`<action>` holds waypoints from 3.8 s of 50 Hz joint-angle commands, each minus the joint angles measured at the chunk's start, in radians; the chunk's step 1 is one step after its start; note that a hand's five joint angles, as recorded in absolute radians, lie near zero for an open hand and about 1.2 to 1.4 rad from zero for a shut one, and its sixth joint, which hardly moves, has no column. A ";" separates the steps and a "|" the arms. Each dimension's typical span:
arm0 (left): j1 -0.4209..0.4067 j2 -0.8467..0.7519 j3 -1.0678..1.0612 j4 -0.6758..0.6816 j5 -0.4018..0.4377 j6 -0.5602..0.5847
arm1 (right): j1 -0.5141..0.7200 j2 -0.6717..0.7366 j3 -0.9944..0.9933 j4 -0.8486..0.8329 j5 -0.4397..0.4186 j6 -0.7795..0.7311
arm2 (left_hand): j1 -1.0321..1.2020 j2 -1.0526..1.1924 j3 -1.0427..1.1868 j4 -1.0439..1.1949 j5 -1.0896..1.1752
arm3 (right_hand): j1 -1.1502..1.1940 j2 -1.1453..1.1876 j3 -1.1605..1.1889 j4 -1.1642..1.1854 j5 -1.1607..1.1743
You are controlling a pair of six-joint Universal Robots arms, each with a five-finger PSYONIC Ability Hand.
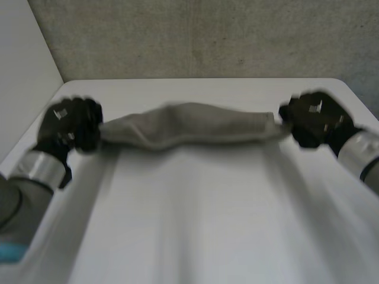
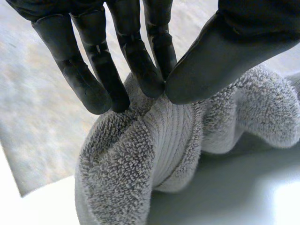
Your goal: Fold the towel.
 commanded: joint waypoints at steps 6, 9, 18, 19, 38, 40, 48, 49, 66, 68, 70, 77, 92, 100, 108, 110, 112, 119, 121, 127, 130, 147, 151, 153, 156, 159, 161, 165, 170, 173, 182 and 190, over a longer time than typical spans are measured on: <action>0.036 0.087 -0.233 0.014 0.135 0.233 | -0.026 0.002 0.210 -0.021 -0.013 -0.094 | -0.113 -0.215 -0.250 -0.211 -0.356 | 0.069 0.083 0.071 0.062 0.054; 0.053 0.126 -0.228 -0.052 0.136 0.258 | -0.033 0.004 0.210 -0.021 -0.014 -0.094 | -0.433 -0.535 -0.570 -0.531 -0.676 | 0.069 0.083 0.071 0.062 0.054; 0.087 0.212 -0.118 -0.232 0.138 0.255 | -0.034 0.024 0.215 -0.035 -0.014 -0.084 | -1.046 -1.148 -1.184 -1.144 -1.290 | 0.069 0.083 0.071 0.062 0.054; 0.089 0.212 -0.097 -0.239 0.138 0.255 | -0.034 0.025 0.216 -0.037 -0.014 -0.084 | -1.073 -1.174 -1.210 -1.171 -1.316 | 0.069 0.083 0.071 0.062 0.054; 0.020 -0.095 0.138 -0.374 0.121 0.285 | -0.039 0.061 0.241 -0.044 -0.021 -0.097 | -0.962 -1.063 -1.099 -1.060 -1.205 | 0.069 0.083 0.071 0.062 0.054; 0.018 -0.115 0.158 -0.422 0.120 0.305 | -0.040 0.061 0.241 -0.044 -0.021 -0.097 | -0.961 -1.063 -1.099 -1.060 -1.205 | 0.069 0.083 0.071 0.062 0.054; 0.023 -0.169 0.198 -0.532 0.080 0.417 | -0.042 0.064 0.238 -0.044 -0.021 -0.097 | -0.964 -1.066 -1.102 -1.062 -1.208 | 0.069 0.083 0.071 0.062 0.054; 0.023 -0.172 0.200 -0.532 0.065 0.427 | -0.042 0.067 0.238 -0.044 -0.021 -0.097 | -0.961 -1.063 -1.099 -1.060 -1.205 | 0.069 0.083 0.071 0.062 0.054; 0.013 -0.129 0.195 -0.537 0.015 0.413 | -0.075 0.039 0.212 -0.018 -0.005 -0.093 | -0.014 -0.115 -0.151 -0.112 -0.257 | 0.069 0.083 0.071 0.062 0.054; 0.013 -0.043 0.186 -0.532 0.005 0.396 | -0.088 0.010 0.202 0.004 -0.005 -0.091 | -0.014 -0.115 -0.151 -0.112 -0.257 | 0.069 0.083 0.071 0.062 0.054; 0.013 -0.001 0.186 -0.532 0.003 0.373 | -0.102 -0.042 0.184 0.047 -0.004 -0.090 | -0.014 -0.115 -0.151 -0.112 -0.257 | 0.069 0.083 0.071 0.062 0.054; 0.033 0.186 0.197 -0.531 0.015 0.244 | -0.198 -0.234 0.067 0.265 -0.014 -0.070 | -0.014 -0.115 -0.151 -0.112 -0.257 | 0.069 0.083 0.071 0.062 0.054; 0.122 0.310 0.014 -0.545 0.037 0.206 | -0.402 -0.360 0.055 0.544 -0.137 -0.269 | -0.014 -0.115 -0.151 -0.112 -0.257 | 0.069 0.083 0.071 0.062 0.054; 0.161 0.275 -0.050 -0.520 0.121 0.200 | -0.458 -0.309 0.070 0.624 -0.204 -0.412 | -0.014 -0.115 -0.151 -0.112 -0.257 | 0.069 0.083 0.071 0.062 0.054; 0.098 0.111 -0.020 -0.301 0.110 0.189 | -0.409 -0.105 -0.017 0.579 -0.289 -0.323 | -0.014 -0.115 -0.151 -0.112 -0.257 | 0.069 0.083 0.071 0.062 0.054; 0.081 0.062 -0.002 -0.249 0.103 0.184 | -0.389 -0.051 -0.043 0.551 -0.286 -0.297 | -0.014 -0.115 -0.151 -0.112 -0.257 | 0.069 0.083 0.071 0.062 0.054; 0.072 0.009 0.023 -0.209 0.089 0.181 | -0.331 0.051 -0.112 0.502 -0.242 -0.246 | -0.014 -0.115 -0.151 -0.112 -0.257 | 0.069 0.083 0.071 0.062 0.054; 0.033 -0.263 0.247 -0.170 -0.020 0.181 | -0.199 0.278 -0.305 0.456 -0.042 -0.191 | -0.014 -0.115 -0.151 -0.112 -0.257 | 0.069 0.083 0.071 0.062 0.054; 0.030 -0.317 0.302 -0.172 -0.032 0.181 | -0.169 0.329 -0.356 0.449 -0.001 -0.180 | -0.014 -0.115 -0.151 -0.112 -0.257 | 0.069 0.083 0.071 0.062 0.054; 0.012 -0.506 0.510 -0.172 -0.058 0.180 | -0.099 0.493 -0.547 0.420 0.107 -0.061 | -0.014 -0.115 -0.151 -0.112 -0.257 | 0.069 0.083 0.071 0.062 0.054; -0.006 -0.583 0.603 -0.178 -0.071 0.181 | -0.076 0.550 -0.623 0.387 0.140 0.016 | -0.014 -0.115 -0.151 -0.112 -0.257 | 0.069 0.083 0.071 0.062 0.054; -0.034 -0.808 0.896 -0.216 -0.118 0.187 | 0.004 0.756 -0.865 0.195 0.320 0.076 | -0.014 -0.115 -0.151 -0.112 -0.257 | -0.048 -0.034 -0.045 -0.055 -0.062; -0.040 -0.818 0.898 -0.216 -0.126 0.186 | 0.018 0.783 -0.884 0.193 0.326 0.077 | -0.014 -0.115 -0.151 -0.112 -0.257 | -0.632 -0.618 -0.629 -0.639 -0.646; -0.045 -0.816 0.898 -0.216 -0.133 0.184 | 0.020 0.785 -0.884 0.193 0.332 0.077 | -0.014 -0.115 -0.151 -0.112 -0.257 | -0.802 -0.788 -0.800 -0.809 -0.817; -0.046 -0.812 0.896 -0.216 -0.156 0.181 | 0.021 0.783 -0.881 0.193 0.358 0.077 | -0.667 -0.769 -0.804 -0.765 -0.910 | -1.153 -1.139 -1.151 -1.160 -1.167; -0.049 -0.799 0.887 -0.223 -0.189 0.181 | 0.024 0.774 -0.861 0.196 0.389 0.077 | -1.235 -1.337 -1.373 -1.333 -1.479 | -1.153 -1.139 -1.151 -1.160 -1.167; -0.052 -0.783 0.878 -0.232 -0.208 0.178 | 0.030 0.771 -0.839 0.198 0.392 0.077 | -1.223 -1.325 -1.360 -1.321 -1.466 | -1.153 -1.139 -1.151 -1.160 -1.167; -0.056 -0.674 0.781 -0.253 -0.247 0.175 | 0.029 0.653 -0.705 0.196 0.386 0.071 | -1.229 -1.330 -1.366 -1.327 -1.472 | -1.153 -1.139 -1.151 -1.160 -1.167; -0.049 -0.527 0.643 -0.246 -0.247 0.174 | 0.015 0.489 -0.536 0.170 0.381 0.068 | -1.229 -1.330 -1.366 -1.327 -1.472 | -1.153 -1.139 -1.151 -1.160 -1.167; -0.049 -0.435 0.553 -0.244 -0.246 0.169 | 0.012 0.415 -0.438 0.161 0.375 0.064 | -1.229 -1.330 -1.366 -1.327 -1.472 | -1.153 -1.139 -1.151 -1.160 -1.167; -0.056 -0.333 0.382 -0.223 -0.244 0.067 | 0.007 0.355 -0.244 0.158 0.323 0.001 | -1.229 -1.330 -1.366 -1.327 -1.472 | -1.153 -1.139 -1.151 -1.160 -1.167; -0.057 -0.348 0.306 -0.143 -0.244 0.013 | -0.057 0.447 -0.204 0.091 0.250 -0.059 | -1.229 -1.330 -1.366 -1.327 -1.472 | -0.915 -0.900 -0.912 -0.921 -0.929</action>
